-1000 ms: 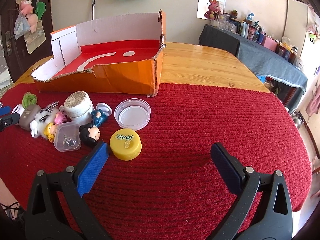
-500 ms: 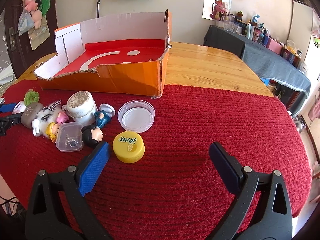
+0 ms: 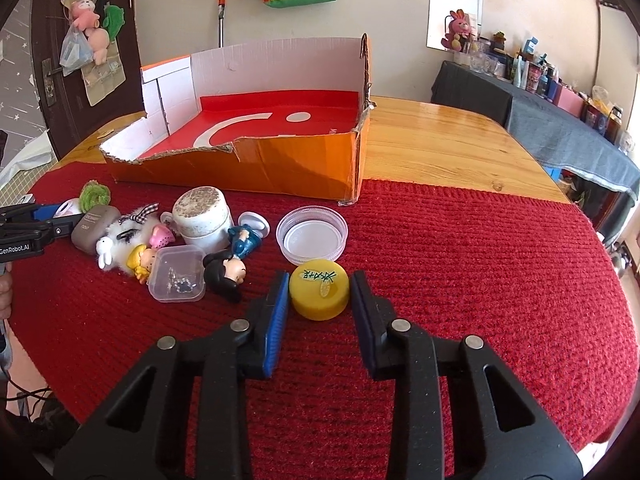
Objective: Organize objects
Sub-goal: 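Grasp the pink speaker with the left tool while the right tool grasps the yellow lid, then carry both items into the box and open both tools to release them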
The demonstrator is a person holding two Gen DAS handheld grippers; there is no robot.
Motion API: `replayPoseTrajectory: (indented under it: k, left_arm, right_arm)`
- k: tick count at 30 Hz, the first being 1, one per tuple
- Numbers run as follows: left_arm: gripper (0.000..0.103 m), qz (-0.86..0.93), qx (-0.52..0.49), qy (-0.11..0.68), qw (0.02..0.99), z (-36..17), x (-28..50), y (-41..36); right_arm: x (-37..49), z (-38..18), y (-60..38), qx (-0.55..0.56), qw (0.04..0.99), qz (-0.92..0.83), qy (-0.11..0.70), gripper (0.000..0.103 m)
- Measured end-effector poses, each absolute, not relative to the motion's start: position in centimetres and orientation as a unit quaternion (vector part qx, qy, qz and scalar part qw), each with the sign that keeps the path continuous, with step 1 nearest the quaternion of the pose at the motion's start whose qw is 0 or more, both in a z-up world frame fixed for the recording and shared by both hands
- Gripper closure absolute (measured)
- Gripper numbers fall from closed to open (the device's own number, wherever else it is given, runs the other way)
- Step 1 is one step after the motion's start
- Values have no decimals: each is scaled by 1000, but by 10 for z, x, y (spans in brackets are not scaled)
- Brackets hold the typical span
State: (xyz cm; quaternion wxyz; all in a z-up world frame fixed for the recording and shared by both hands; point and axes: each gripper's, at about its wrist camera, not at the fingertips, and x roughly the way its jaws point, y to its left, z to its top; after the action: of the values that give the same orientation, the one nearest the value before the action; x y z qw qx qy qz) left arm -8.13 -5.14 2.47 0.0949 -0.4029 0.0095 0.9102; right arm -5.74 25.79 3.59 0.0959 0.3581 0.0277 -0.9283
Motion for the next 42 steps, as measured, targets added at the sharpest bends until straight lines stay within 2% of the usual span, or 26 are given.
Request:
replayPoseTrajectory:
  k: [24, 34, 42]
  left_arm:
    - [46, 929, -355, 13, 105, 73, -73, -47]
    - [46, 931, -344, 24, 122, 100, -107, -34]
    - [46, 909, -382, 56, 156, 95, -157, -13]
  right_arm:
    - [-54, 79, 247, 317, 112, -941, 36, 74]
    - [-91, 107, 237, 307, 132, -942, 42, 74]
    - [-147, 104, 224, 349, 170, -919, 70, 74]
